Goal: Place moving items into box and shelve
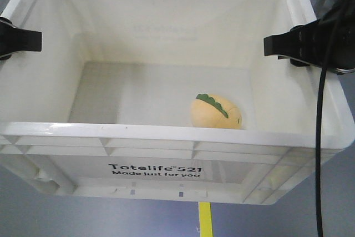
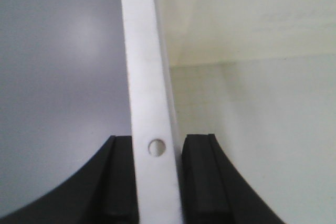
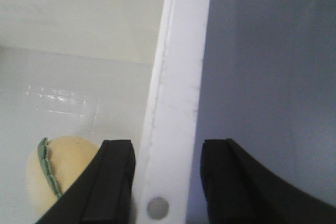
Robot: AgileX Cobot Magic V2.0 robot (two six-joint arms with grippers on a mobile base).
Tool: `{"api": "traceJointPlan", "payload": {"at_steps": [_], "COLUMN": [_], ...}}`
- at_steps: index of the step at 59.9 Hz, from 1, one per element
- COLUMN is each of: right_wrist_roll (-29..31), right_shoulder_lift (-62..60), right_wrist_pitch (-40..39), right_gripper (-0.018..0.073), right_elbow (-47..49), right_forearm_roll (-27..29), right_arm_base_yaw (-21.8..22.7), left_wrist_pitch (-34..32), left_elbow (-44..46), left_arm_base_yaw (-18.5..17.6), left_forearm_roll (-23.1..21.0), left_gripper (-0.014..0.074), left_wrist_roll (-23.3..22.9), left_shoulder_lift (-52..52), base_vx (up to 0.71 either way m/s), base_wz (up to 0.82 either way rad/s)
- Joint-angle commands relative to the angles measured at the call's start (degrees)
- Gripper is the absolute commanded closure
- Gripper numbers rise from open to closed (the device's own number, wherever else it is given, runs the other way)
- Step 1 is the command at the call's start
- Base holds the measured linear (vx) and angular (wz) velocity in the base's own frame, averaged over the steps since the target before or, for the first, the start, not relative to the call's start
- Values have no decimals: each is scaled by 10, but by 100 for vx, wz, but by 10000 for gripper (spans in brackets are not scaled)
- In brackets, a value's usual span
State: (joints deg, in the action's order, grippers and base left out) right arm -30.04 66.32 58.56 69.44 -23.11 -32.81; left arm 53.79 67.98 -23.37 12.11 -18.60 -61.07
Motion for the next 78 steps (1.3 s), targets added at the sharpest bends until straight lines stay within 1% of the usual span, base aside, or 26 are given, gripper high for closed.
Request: {"api": "traceJointPlan", "payload": {"at_steps": [1, 78], "right_wrist_roll": [-19, -19], "right_shoulder_lift": [-15, -15], "right_wrist_pitch": [-37, -37], "right_gripper": [412, 412], "right_elbow": [23, 23], "right_forearm_roll": [-54, -54], "right_arm_base_yaw": [4, 4], "left_wrist_pitch": [-80, -80], "left_elbow": [24, 24], "left_arm_base_yaw": [-4, -4], "left_forearm_roll": [23, 23], "left_gripper": [456, 456], "left_wrist_roll": [0, 0], "left_shoulder_lift": [20, 20], "base_vx": [19, 17], "base_wz": [-2, -4]}}
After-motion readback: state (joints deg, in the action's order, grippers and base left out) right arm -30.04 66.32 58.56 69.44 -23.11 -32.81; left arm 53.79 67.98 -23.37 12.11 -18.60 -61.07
